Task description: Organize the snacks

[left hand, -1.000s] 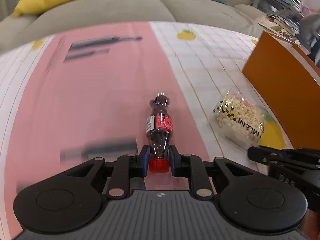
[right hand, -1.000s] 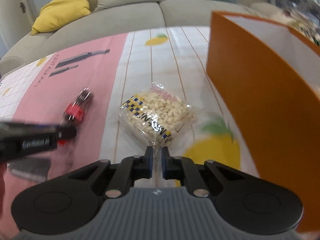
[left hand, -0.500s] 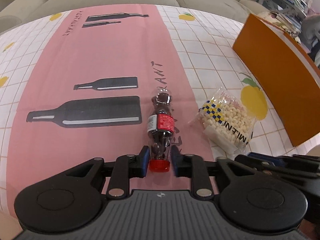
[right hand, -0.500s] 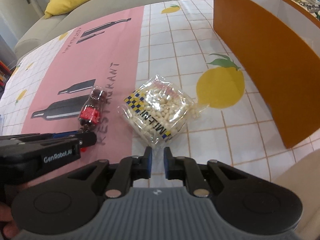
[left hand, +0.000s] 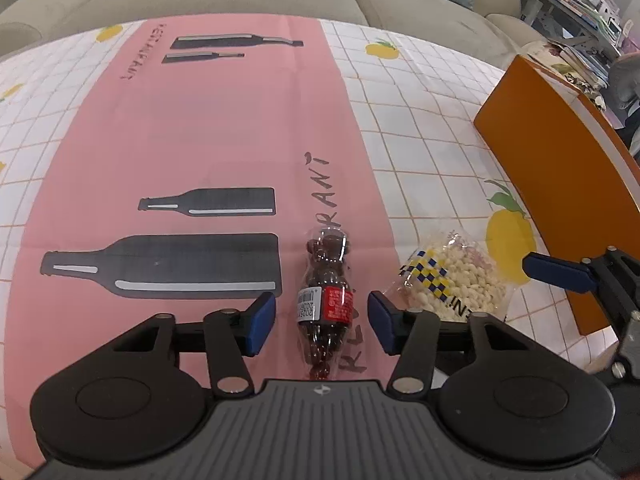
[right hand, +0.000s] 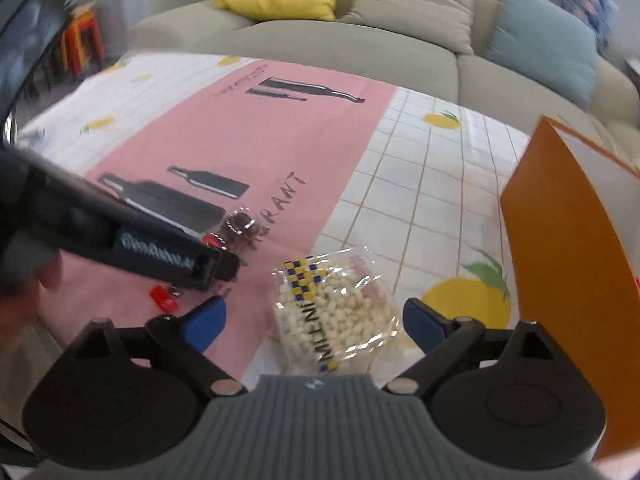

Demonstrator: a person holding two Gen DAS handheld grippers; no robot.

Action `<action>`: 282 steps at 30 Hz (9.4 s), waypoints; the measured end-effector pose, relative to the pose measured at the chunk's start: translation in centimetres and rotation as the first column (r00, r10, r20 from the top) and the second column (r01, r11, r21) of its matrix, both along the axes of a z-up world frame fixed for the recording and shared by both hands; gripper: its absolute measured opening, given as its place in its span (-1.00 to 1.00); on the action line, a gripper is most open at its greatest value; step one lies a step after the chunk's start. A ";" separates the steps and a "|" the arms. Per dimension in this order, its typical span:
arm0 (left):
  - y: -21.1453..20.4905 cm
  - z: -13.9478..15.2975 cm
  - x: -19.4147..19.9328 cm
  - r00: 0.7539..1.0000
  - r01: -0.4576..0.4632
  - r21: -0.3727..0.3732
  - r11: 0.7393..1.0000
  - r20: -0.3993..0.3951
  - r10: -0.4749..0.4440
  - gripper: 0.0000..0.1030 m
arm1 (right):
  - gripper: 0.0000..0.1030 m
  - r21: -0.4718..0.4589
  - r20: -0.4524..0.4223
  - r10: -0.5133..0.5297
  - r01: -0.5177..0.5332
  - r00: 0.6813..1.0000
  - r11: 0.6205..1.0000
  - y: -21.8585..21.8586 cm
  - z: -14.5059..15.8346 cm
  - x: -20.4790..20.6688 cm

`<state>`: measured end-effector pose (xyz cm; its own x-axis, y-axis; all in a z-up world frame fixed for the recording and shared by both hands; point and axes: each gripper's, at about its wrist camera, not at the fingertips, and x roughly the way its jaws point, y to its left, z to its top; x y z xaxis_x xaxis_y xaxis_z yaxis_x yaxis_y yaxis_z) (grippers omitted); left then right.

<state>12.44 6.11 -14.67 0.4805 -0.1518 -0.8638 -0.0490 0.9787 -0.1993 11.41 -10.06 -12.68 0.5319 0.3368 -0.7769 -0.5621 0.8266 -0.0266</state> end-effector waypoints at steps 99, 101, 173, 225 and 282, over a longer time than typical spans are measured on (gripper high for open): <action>-30.6 9.6 16.2 0.852 0.523 0.023 0.852 0.025 -0.524 -0.35 | 0.51 -0.189 -0.054 -0.233 0.220 0.971 0.957 -26.0 7.6 13.8; -30.9 9.0 16.6 0.851 0.525 0.031 0.851 0.020 -0.525 -0.35 | 0.51 -0.186 -0.060 -0.225 0.211 0.972 0.960 -26.1 7.3 14.3; -9.6 23.8 -8.7 0.848 0.059 0.141 0.988 0.516 -0.124 0.27 | 0.94 0.272 0.322 -0.585 0.519 0.745 0.810 -14.8 22.5 -8.2; -9.4 12.5 -7.7 0.937 0.117 0.234 0.965 0.295 -0.185 0.41 | 0.94 0.078 0.132 -0.641 0.637 0.756 0.767 -10.3 10.3 -7.1; -7.5 12.7 -8.3 0.951 0.053 0.192 0.980 0.288 -0.108 0.41 | 0.94 0.062 0.168 -0.600 0.599 0.782 0.799 -9.4 11.0 -8.0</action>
<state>4.13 -1.38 -1.98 0.7109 -0.0556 -0.7010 0.0655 0.9978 -0.0127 3.45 -19.42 -1.73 0.7507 -0.0904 -0.6544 0.0597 0.9958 -0.0691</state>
